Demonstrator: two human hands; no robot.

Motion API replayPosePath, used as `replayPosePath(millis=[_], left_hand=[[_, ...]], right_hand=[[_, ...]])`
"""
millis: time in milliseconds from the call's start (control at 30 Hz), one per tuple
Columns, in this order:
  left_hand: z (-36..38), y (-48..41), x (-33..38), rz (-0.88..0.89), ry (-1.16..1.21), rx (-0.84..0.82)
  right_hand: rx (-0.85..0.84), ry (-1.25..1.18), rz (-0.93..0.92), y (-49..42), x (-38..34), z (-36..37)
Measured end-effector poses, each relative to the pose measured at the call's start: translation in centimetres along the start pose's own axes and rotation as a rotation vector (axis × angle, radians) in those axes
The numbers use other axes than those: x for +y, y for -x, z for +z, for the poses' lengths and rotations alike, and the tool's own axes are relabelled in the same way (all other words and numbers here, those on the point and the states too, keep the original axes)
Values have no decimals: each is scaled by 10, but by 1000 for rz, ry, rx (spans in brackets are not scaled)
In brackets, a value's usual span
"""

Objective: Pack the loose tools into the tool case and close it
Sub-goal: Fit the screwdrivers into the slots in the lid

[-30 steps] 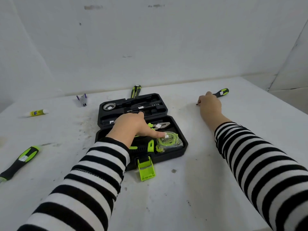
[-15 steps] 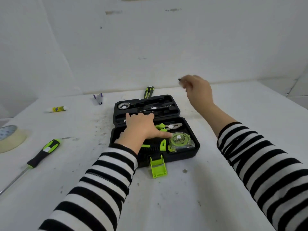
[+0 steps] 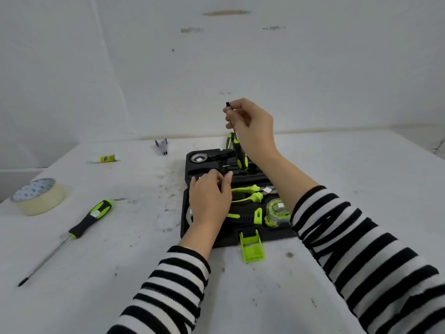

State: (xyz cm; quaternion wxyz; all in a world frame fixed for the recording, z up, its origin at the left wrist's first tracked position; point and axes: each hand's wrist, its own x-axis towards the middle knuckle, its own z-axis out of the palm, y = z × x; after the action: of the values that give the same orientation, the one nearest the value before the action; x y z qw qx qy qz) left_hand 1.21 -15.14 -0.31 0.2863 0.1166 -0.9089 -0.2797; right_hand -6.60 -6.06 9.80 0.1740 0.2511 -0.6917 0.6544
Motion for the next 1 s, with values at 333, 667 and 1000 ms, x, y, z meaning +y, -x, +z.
replayPosePath(millis=[333,667,1000], left_hand=[[-26,-40,-38,-395,266,300],[-6,-51,-40,-74,1,83],[9,-56,-27,155,-223,-218]], right_hand=[[401,-401,411,-3,35,16],[554,-288,486,8,73,6],[687,-571,607,9,81,-12]])
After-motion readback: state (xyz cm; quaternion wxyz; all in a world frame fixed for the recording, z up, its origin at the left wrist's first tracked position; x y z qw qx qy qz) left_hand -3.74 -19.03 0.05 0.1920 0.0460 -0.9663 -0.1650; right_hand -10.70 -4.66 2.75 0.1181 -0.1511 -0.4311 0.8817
